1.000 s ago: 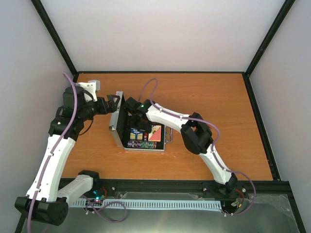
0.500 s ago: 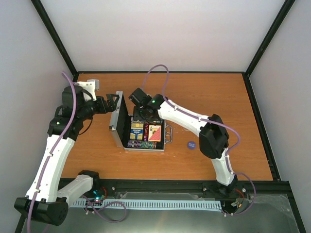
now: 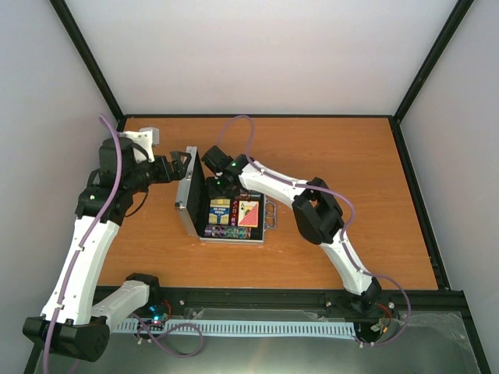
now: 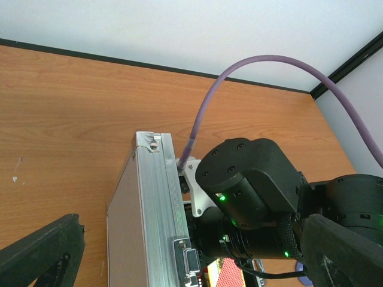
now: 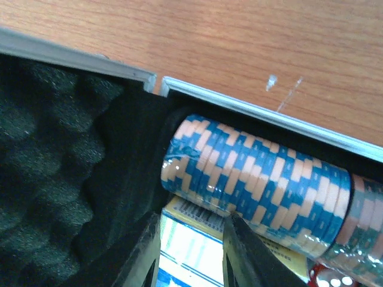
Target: Pack up texas hold em set
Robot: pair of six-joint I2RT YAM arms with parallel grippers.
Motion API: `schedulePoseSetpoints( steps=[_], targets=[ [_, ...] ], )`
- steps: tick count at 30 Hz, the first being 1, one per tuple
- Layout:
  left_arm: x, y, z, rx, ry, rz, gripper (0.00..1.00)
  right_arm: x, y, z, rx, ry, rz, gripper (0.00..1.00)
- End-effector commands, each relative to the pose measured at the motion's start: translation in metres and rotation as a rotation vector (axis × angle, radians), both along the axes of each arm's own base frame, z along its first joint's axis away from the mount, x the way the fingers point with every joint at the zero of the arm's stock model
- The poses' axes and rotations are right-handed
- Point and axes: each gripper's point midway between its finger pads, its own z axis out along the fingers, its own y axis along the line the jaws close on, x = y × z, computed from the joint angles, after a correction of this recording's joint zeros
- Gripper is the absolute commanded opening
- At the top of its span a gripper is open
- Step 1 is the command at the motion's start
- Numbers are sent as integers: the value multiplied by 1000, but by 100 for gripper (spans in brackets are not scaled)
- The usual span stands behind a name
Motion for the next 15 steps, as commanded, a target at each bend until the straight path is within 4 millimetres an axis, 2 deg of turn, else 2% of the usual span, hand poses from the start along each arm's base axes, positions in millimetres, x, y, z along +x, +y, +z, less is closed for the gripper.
schedulePoseSetpoints(
  steps=[1,4,10,15],
  targets=[
    [0,1,16,11,-40,-5,100,11,1,2,5,-15,22,31],
    [1,2,14,18,-32,-3,100,5,-4,-8,-27,16,40,29],
    [3,2,3,18,-6,4,100,-20,-14,-27,-42,112,76,26],
    [3,3,2,24,-3,6,100,-35,-24,-41,-65,160,87,23]
  ],
)
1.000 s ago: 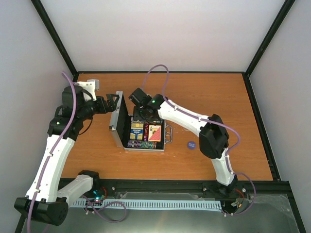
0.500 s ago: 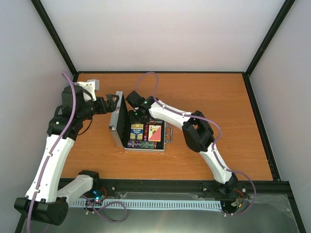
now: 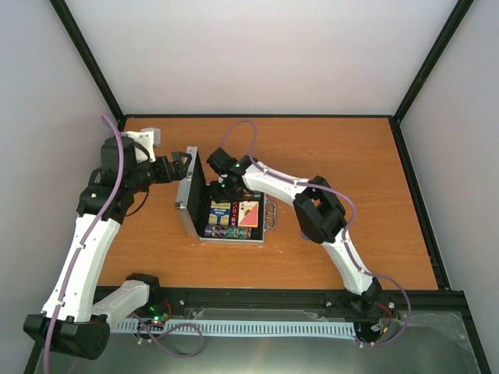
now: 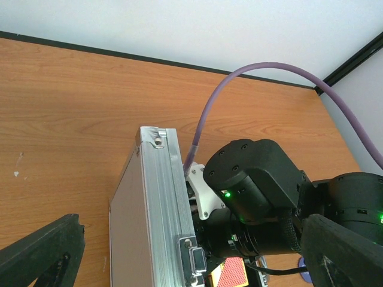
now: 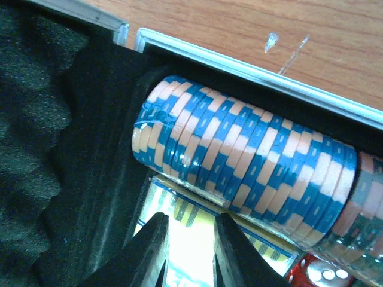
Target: Pack up texas hold em set
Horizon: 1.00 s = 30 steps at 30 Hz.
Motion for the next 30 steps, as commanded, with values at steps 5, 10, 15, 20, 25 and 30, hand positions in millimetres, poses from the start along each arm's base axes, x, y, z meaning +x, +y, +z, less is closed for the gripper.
schedulePoseSetpoints(
  steps=[5,10,15,20,25,30],
  targets=[
    [4,2,7,12,-19,3,100,-20,-16,-23,-58,78,27,23],
    [6,4,17,22,-40,14,100,1,-10,17,-33,-50,34,29],
    [6,9,31,43,-76,35,100,12,-34,74,-62,-220,25,52],
    [6,10,37,36,-87,47,100,-1,-95,121,-98,-347,-30,81],
    [5,12,36,22,-74,65,100,-20,-171,137,-105,-442,-150,100],
    [6,14,33,22,-57,82,100,-28,-239,111,-102,-393,-254,100]
  ],
)
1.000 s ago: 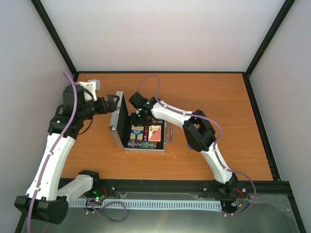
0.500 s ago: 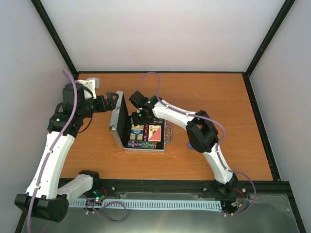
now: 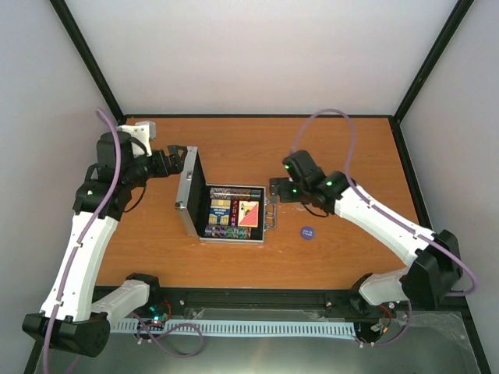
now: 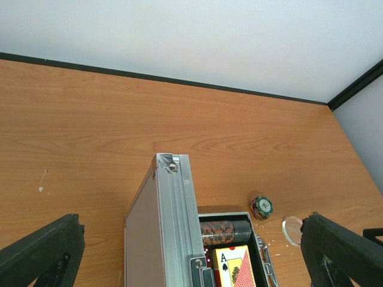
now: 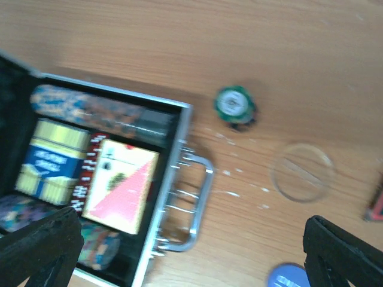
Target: Pack up texas hold em set
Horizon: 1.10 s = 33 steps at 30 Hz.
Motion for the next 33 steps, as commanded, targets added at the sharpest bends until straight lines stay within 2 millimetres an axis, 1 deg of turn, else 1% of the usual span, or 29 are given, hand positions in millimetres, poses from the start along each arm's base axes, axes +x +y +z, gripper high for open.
schedulePoseSetpoints(
  steps=[1,2,4,8,10,13,17,20,25,30,33],
  targets=[
    [-1,5,13,-13,-12,33,100,6,-55,-39,-33,52,-126,100],
    [-1,4,12,-15,-7,31,100,6,-66,-49,-33,87,-158,100],
    [0,3,10,-19,0,27,100,8,-81,-67,-15,156,-184,100],
    [-2,4,11,-14,-3,26,100,10,-90,-98,-68,241,-177,100],
    [-3,5,11,-6,-4,29,100,14,-94,-110,-108,250,-189,100],
    [-5,5,10,-7,2,30,100,18,-95,-125,-147,284,-183,100],
    [-11,8,8,-24,2,48,100,24,-103,-140,-220,317,-219,100],
    [-17,8,4,-44,7,58,100,31,-100,-149,-241,327,-199,100],
    [-22,11,1,-32,11,63,100,46,-93,-157,-260,330,-169,93],
    [-22,11,2,-25,8,59,100,54,-89,-169,-275,355,-168,84],
    [-20,10,3,-24,4,54,100,55,-90,-175,-287,365,-177,81]
  ],
)
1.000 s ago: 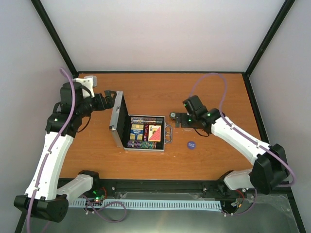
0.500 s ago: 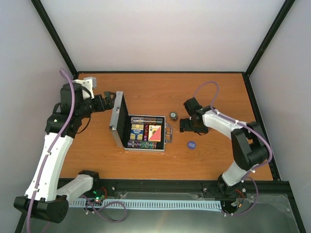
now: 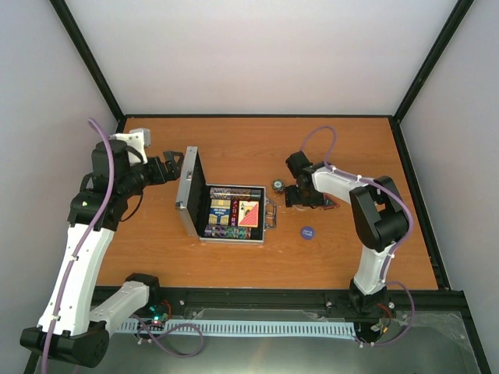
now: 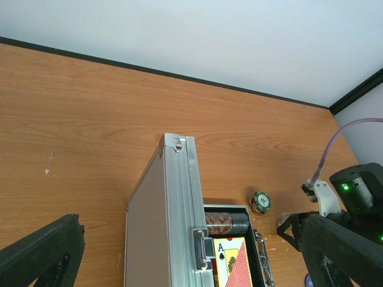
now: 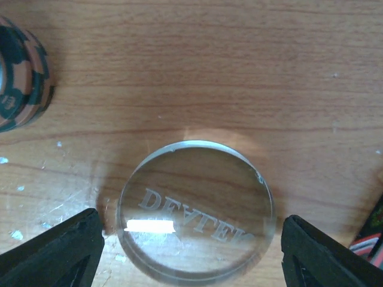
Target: Pack up texas hold em set
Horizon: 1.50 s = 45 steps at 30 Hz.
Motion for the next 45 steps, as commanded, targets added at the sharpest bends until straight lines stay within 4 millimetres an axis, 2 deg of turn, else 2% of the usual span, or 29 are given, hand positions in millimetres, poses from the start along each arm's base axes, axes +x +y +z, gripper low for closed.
schedulePoseSetpoints(
  steps=[1,8,12,17,22,26,29,32,38,40,42,43,45],
  targets=[
    [0,2,5,0,-13,9,100,9,-3,-4,-28,-8,-10,80],
    [-1,2,4,1,-13,7,100,4,-13,-15,-85,11,-22,74],
    [0,2,4,-1,-13,5,100,-1,-18,-15,-109,22,-13,68],
    [1,1,4,-2,-14,4,100,-8,-18,-1,-98,3,13,60],
    [0,0,-1,-7,-5,0,100,-16,-1,27,-55,-39,109,54],
    [0,1,-1,-5,-8,4,100,-28,40,59,28,-91,211,54],
    [1,1,-1,-2,-5,3,100,-39,87,80,123,-121,295,54],
    [1,0,-1,-3,-5,1,100,-43,136,90,189,-134,375,54],
    [0,-1,0,-4,-3,-7,100,-42,219,82,242,-116,501,54],
    [-2,0,-2,-2,5,-5,100,-44,246,71,260,-83,544,54],
    [-4,1,-2,-2,6,-2,100,-47,267,65,271,-55,570,54],
    [-5,1,-2,-1,6,2,100,-46,278,68,278,-62,583,54],
    [-7,2,0,-2,1,5,100,-46,287,60,259,-58,590,54]
  ],
)
